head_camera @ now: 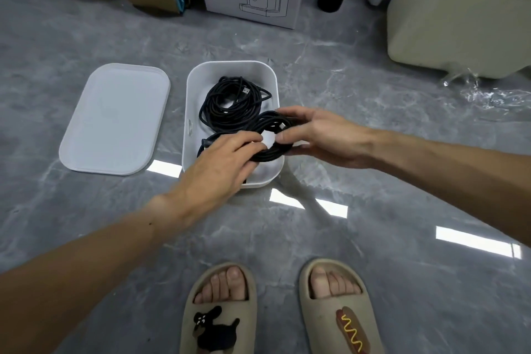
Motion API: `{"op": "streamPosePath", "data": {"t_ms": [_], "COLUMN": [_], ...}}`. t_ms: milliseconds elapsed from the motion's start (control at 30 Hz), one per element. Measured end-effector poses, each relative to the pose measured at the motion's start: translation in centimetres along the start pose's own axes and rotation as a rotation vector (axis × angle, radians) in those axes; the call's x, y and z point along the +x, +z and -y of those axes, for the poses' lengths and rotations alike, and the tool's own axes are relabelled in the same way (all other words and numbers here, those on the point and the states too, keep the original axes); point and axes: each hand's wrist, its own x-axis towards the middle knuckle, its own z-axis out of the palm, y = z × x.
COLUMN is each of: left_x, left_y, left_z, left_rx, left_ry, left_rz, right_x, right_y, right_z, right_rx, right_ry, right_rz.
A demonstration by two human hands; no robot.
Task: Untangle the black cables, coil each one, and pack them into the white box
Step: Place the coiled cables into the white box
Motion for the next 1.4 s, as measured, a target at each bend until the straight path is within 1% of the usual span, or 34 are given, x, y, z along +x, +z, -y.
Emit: {"op": "streamPosePath", "data": {"t_ms": [167,200,233,267,300,333,367,433,500,667,800,900,1033,1200,1400], "left_x": [0.0,0.1,0.4,0.6,0.9,1.2,1.5,1.9,2.0,1.9,1.6,1.5,1.6,0.8,0.4], "left_y": [-1.5,-1.8,-2.3,-2.7,-2.9,-3.0,-3.2,-3.4,-3.6,-3.8,-3.8,-3.7,-3.3,-2.7,-1.9], "left_z": [0.4,0.3,0.0,-0.2,0.0,0.2,0.4,0.7,0.7,1.2,1.6,2.1,2.0,2.5,3.4], "left_rx": [-0.223,-0.323,-0.462,-0.627,-0.736,-0.790,-0.775,-0.766,-0.767,-0.684,-0.518,-0.423,-0.288,-0.112,0.015], "left_ry": [-0.212,-0.254,-0.336,-0.444,-0.564,-0.672,-0.751,-0.824,-0.836,-0.858,-0.873,-0.870,-0.820,-0.750,-0.660], "left_rz": [-0.030,-0.038,-0.048,-0.069,-0.082,-0.091,-0.071,-0.022,-0.002,-0.025,-0.019,0.016,0.039,0.066,0.082], "right_x": [2.1,2.4,2.7,3.0,3.2,3.4,3.5,3.8,3.9,4.4,4.8,5.4,5.9,6.5,6.9], "right_y": [1.1,1.3,1.5,1.6,1.7,1.8,1.9,2.2,2.5,3.3,4.3,4.7,5.0,5.0,4.9], "right_z": [0.2,0.1,0.1,0.0,-0.2,-0.3,-0.4,-0.7,-0.9,-0.8,-1.1,-1.8,-2.3,-3.0,-3.8], "right_rx": [0.095,0.116,0.130,0.139,0.145,0.144,0.141,0.143,0.141,0.080,0.009,-0.082,-0.239,-0.558,-0.640], "right_ry": [-0.015,-0.014,-0.013,-0.012,-0.010,-0.006,0.000,0.009,0.014,0.023,0.052,0.062,0.042,0.003,0.012], "right_rz": [-0.059,-0.074,-0.084,-0.083,-0.077,-0.070,-0.064,-0.060,-0.067,-0.075,-0.058,-0.100,-0.150,-0.193,-0.194]}}
